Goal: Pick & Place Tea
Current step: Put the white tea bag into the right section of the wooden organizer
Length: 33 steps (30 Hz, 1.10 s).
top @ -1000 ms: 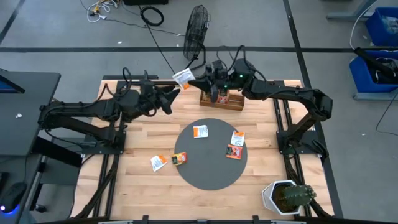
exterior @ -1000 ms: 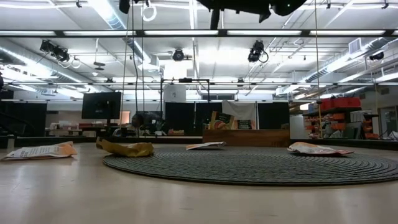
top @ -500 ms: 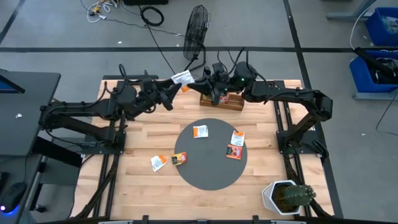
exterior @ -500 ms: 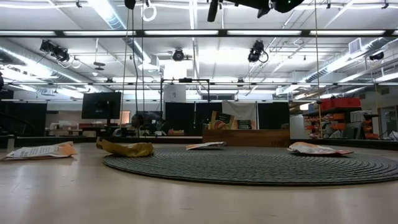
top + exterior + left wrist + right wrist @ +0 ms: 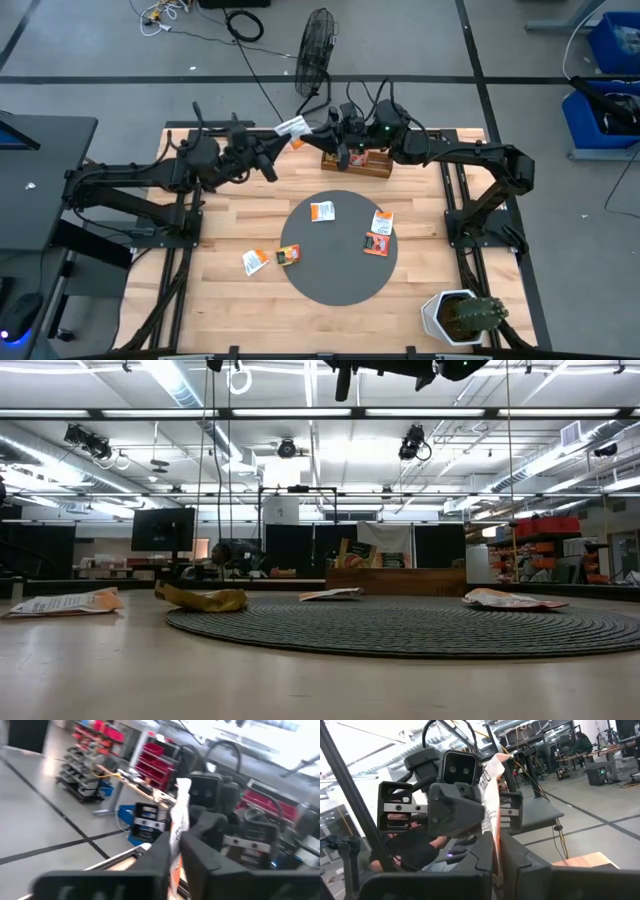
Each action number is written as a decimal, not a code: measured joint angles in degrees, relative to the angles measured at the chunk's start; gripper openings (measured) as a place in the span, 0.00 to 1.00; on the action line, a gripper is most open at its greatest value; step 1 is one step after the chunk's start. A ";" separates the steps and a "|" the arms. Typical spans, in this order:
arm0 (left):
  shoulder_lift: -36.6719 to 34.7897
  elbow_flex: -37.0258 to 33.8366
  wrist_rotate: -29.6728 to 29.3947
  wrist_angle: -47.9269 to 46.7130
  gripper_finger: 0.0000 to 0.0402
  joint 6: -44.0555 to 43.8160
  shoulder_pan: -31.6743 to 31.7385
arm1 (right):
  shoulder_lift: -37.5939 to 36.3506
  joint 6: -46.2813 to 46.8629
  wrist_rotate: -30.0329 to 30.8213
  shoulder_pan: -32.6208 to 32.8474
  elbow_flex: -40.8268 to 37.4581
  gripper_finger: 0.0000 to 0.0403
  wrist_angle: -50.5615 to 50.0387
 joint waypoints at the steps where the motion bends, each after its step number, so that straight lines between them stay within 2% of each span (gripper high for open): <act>1: 0.00 0.00 1.05 0.04 0.06 0.13 0.12 | 0.00 0.00 -0.04 0.02 0.00 0.03 -0.06; 3: -0.04 0.00 2.03 0.13 0.02 0.11 0.42 | 0.00 0.04 -0.03 0.02 0.00 0.03 -0.18; 9: 0.07 -0.09 2.60 -1.49 0.01 2.70 0.66 | -0.90 -0.06 -0.12 -0.45 0.04 0.09 -6.88; 14: -0.13 0.00 3.31 -5.78 0.01 2.78 0.62 | -4.73 -4.78 -1.01 -2.78 -0.04 0.21 -17.41; 20: -0.08 0.00 11.94 -13.39 0.01 2.09 0.57 | -9.32 -7.12 -2.68 -5.42 1.62 0.39 -26.17; 25: 0.68 -0.07 16.43 -17.79 0.01 4.77 2.14 | -3.92 -13.92 -7.18 -5.34 13.76 0.46 -42.82; 29: 1.69 0.07 22.46 -16.78 0.01 6.79 4.24 | 1.70 -18.97 -8.25 -4.55 26.21 0.48 -56.54; 33: 2.73 0.07 24.23 -16.64 0.01 9.34 4.86 | 6.74 -23.05 -9.97 -3.77 36.09 0.48 -69.84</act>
